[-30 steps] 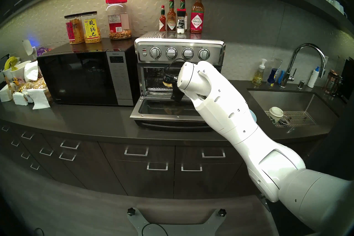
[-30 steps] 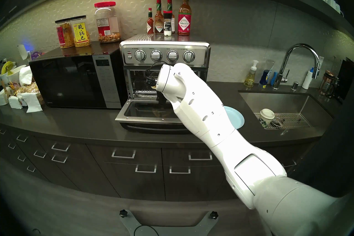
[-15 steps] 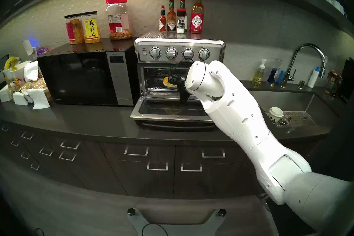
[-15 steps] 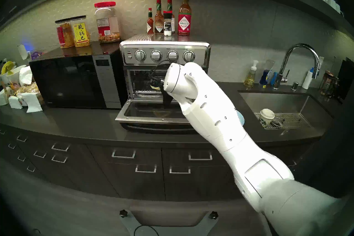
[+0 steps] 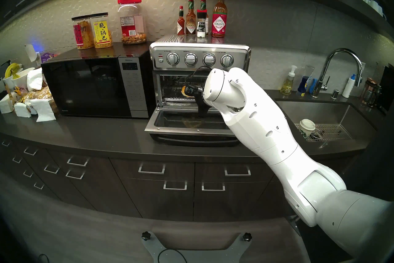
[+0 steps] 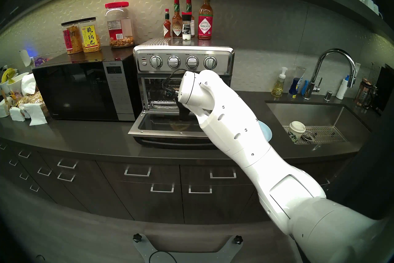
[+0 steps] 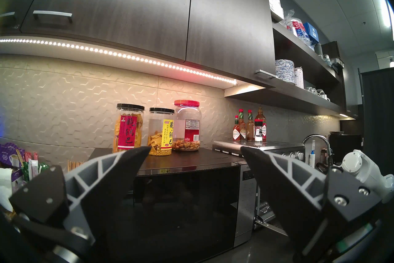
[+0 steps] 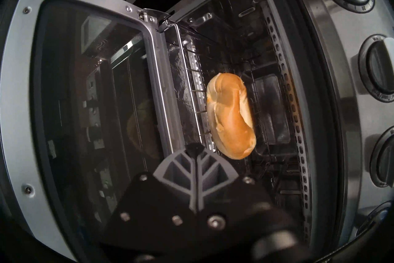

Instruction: Open the oven and place the bagel inside on the rack

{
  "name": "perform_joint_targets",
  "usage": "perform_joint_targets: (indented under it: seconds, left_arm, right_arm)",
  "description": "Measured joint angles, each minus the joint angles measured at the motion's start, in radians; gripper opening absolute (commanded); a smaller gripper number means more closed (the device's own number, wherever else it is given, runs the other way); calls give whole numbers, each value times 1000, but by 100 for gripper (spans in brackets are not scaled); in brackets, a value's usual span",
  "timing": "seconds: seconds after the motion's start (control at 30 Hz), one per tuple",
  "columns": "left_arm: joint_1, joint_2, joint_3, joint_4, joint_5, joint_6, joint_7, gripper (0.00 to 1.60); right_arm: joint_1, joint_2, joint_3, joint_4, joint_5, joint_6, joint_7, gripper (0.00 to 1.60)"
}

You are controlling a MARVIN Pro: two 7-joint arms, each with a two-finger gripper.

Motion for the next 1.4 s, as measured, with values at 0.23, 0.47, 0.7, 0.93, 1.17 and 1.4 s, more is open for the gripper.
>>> perform_joint_targets:
  seconds: [0.23,0.47,0.7,0.93,1.17,1.4]
  left_arm:
    - [0,0,0,0,0,0,0,160]
    - [0,0,0,0,0,0,0,160]
    - [0,-1,0,0,1,0,0,160]
    - [0,-1,0,0,1,1,0,160]
    - [0,-1,0,-1,1,1,0,160]
    - [0,-1,0,-1,1,1,0,160]
  right_arm:
    - [26,-14,-17,38,1,16,-15,0]
    - [66,-18,-22,67,41,35,-34,0]
    - [102,-8,-48,63,93,54,-53,0]
    - [100,51,-99,3,175,73,-73,0]
    - [77,125,-141,-42,230,85,-85,0]
    - [89,182,-174,-52,289,100,-101,0]
